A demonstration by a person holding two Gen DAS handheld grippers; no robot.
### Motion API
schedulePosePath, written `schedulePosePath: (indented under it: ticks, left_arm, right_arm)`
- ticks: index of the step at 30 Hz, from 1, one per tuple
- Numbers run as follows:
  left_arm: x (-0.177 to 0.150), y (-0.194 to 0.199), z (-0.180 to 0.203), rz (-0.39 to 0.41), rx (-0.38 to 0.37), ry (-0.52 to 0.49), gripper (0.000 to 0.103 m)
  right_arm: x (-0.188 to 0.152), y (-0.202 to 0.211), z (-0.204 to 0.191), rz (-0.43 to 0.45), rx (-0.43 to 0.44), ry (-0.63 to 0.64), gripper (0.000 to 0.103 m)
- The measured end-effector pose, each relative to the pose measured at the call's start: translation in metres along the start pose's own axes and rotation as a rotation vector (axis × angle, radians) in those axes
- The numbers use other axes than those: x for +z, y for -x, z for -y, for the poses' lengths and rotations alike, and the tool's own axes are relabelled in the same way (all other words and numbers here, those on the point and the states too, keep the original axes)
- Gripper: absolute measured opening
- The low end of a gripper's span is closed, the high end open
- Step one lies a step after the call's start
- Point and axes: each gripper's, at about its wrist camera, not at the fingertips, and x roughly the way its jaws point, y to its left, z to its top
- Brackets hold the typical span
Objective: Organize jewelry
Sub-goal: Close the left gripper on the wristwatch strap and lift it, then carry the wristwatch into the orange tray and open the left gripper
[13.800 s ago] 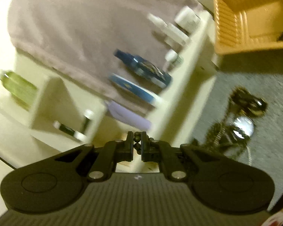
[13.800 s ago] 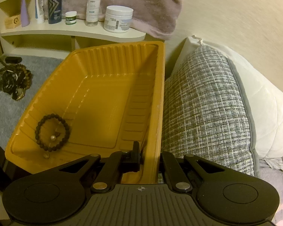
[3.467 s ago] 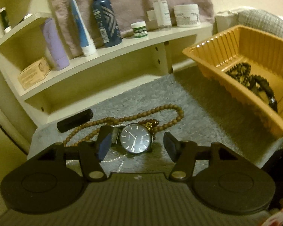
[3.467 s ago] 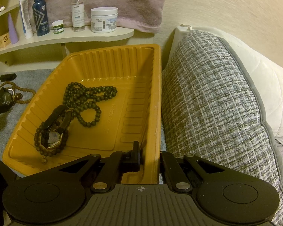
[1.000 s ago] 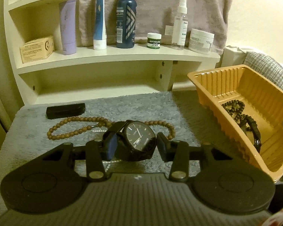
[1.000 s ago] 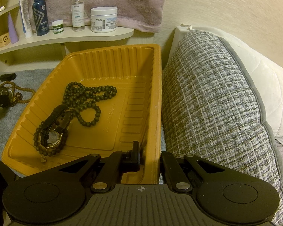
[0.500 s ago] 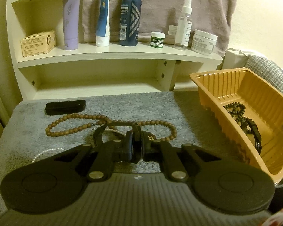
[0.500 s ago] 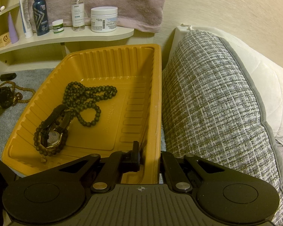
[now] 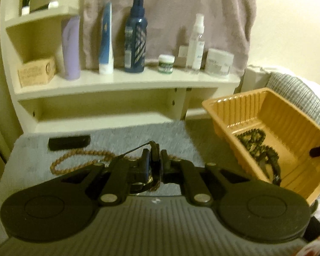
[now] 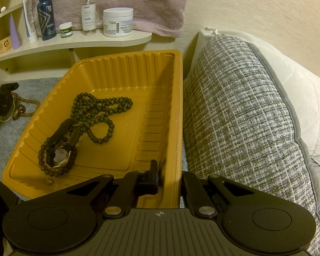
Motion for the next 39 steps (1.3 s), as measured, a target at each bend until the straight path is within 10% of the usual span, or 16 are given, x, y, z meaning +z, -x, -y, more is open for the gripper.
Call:
schedulePosePath:
  ticks: [18, 39]
  left_arm:
    - [0.037, 0.006, 0.078, 0.061, -0.223, -0.067, 0.008]
    - [0.005, -0.013, 0.164, -0.049, -0.402, -0.223, 0.008]
  right_arm:
    - [0.0, 0.0, 0.001, 0.002, 0.006, -0.003, 0.004]
    - [0.0, 0.001, 0.001, 0.003, 0.007, -0.004, 0.004]
